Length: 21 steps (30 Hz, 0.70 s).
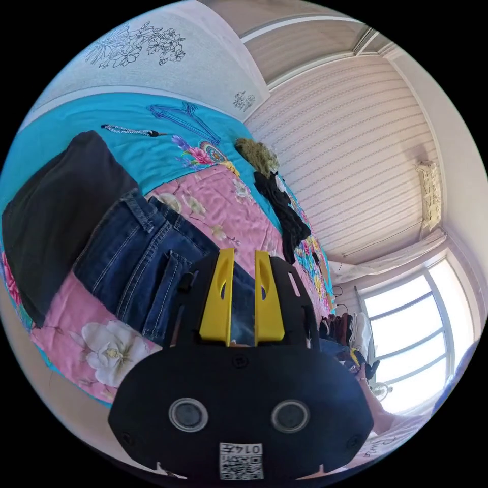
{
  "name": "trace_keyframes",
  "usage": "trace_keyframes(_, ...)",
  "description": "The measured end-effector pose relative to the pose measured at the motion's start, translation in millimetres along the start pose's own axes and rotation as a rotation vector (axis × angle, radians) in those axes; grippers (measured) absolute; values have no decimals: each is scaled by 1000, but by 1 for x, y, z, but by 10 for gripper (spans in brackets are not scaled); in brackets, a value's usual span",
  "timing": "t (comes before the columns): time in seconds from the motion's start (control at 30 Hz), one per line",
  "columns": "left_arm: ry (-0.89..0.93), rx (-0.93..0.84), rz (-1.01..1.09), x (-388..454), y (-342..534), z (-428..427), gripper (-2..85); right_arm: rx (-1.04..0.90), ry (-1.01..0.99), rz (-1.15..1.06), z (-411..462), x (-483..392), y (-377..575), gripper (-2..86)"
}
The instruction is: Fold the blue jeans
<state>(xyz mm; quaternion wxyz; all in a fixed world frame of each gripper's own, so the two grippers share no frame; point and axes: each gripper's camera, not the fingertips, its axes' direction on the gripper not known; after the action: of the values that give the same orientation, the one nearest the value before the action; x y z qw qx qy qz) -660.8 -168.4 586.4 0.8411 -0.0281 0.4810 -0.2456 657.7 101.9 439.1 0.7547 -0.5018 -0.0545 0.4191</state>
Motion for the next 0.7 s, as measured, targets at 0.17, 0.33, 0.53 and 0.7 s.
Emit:
trace_keyframes(0.17,-33,-42,-120,-51,51,-29,76,-32,-135,54,-7,51,75,97)
trace_keyframes(0.33,-4,-55,-344,-104,99,-43,65,-68,-254,436,9,133,187,98)
trace_keyframes(0.53,55,-75,-345,-103,77,-26,90,41,-322,629,34,171,187,105)
trace_keyframes(0.7,136,-45,-367,-99,55,-4,82,132,-336,787,54,192,159,101)
